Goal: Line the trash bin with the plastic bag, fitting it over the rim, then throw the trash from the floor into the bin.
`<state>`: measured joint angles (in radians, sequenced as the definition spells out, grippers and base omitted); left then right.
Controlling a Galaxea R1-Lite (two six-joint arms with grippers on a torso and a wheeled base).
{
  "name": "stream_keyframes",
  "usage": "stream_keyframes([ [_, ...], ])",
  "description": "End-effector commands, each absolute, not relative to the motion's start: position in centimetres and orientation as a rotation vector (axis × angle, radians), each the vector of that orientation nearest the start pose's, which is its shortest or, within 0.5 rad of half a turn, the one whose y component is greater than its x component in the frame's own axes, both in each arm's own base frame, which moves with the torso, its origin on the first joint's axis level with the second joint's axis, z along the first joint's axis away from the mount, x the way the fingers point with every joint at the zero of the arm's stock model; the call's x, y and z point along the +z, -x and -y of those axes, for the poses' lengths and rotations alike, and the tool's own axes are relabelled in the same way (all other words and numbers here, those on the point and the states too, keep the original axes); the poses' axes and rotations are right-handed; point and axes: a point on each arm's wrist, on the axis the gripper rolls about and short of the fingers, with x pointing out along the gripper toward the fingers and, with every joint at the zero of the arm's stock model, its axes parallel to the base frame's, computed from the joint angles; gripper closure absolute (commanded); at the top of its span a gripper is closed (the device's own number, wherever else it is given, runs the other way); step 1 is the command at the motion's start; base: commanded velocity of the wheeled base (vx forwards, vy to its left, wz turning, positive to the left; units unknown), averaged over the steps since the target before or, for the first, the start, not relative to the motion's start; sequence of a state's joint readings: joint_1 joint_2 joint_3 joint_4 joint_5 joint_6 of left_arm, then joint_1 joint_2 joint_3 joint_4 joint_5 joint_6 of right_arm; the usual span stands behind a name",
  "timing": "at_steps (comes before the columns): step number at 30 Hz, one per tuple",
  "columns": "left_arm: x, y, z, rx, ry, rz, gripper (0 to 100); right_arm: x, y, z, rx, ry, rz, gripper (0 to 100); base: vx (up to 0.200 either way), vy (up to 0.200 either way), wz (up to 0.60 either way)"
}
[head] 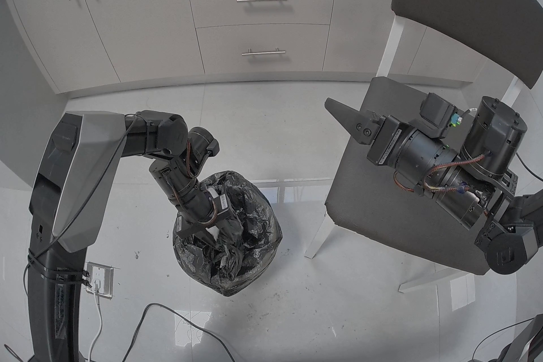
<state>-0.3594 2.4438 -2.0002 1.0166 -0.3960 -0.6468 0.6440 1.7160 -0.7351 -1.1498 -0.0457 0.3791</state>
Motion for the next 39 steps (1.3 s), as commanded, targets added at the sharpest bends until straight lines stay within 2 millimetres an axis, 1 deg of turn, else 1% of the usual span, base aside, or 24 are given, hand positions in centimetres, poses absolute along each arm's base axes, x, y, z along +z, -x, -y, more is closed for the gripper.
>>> stream_keyframes([
  [1,7.9,-40.2,16.0,-0.1,0.527,-1.645,0,21.0,-24.4,-18.2,0.622,-0.423,0.043,0,0.0,0.0,0.0],
  [5,8.2,-40.1,15.9,-0.093,0.52,-1.645,0,20.8,-24.4,-18.2,0.619,-0.421,0.036,0,0.0,0.0,0.0],
  [8,9.4,-39.8,15.7,-0.064,0.494,-1.607,0,20.7,-24.4,-18.2,0.62,-0.419,0.031,0,0.0,0.0,0.0],
  [11,10.6,-39.4,15.8,0.016,0.454,-1.541,0,20.7,-24.4,-18.2,0.62,-0.42,0.033,0,0.0,0.0,0.0],
  [15,11.8,-38.4,17.1,0.133,0.373,-1.454,0,20.5,-24.5,-18.3,0.623,-0.424,0.049,0,0.0,0.0,0.0],
  [17,11.8,-38.4,17.1,0.133,0.373,-1.454,0,20.5,-24.5,-18.3,0.623,-0.424,0.049,0,0.0,0.0,0.0],
  [18,12.1,-37.4,17.6,0.169,0.302,-1.468,0,20.5,-24.5,-18.3,0.626,-0.432,0.071,0,0.0,0.0,0.0],
  [20,12.5,-37.0,17.6,0.174,0.289,-1.483,0,20.6,-24.4,-18.2,0.627,-0.434,0.082,0,0.0,0.0,0.0],
  [32,12.9,-36.9,17.6,0.163,0.289,-1.475,0,20.8,-24.4,-18.1,0.626,-0.438,0.09,0,0.0,0.0,0.0],
  [33,12.9,-36.9,17.6,0.16,0.289,-1.475,100,20.8,-24.4,-18.1,0.626,-0.438,0.09,0,0.0,0.0,0.0],
  [39,12.6,-37.2,17.4,0.141,0.269,-1.48,100,20.6,-24.5,-18.2,0.625,-0.436,0.084,0,0.0,0.0,0.0],
])
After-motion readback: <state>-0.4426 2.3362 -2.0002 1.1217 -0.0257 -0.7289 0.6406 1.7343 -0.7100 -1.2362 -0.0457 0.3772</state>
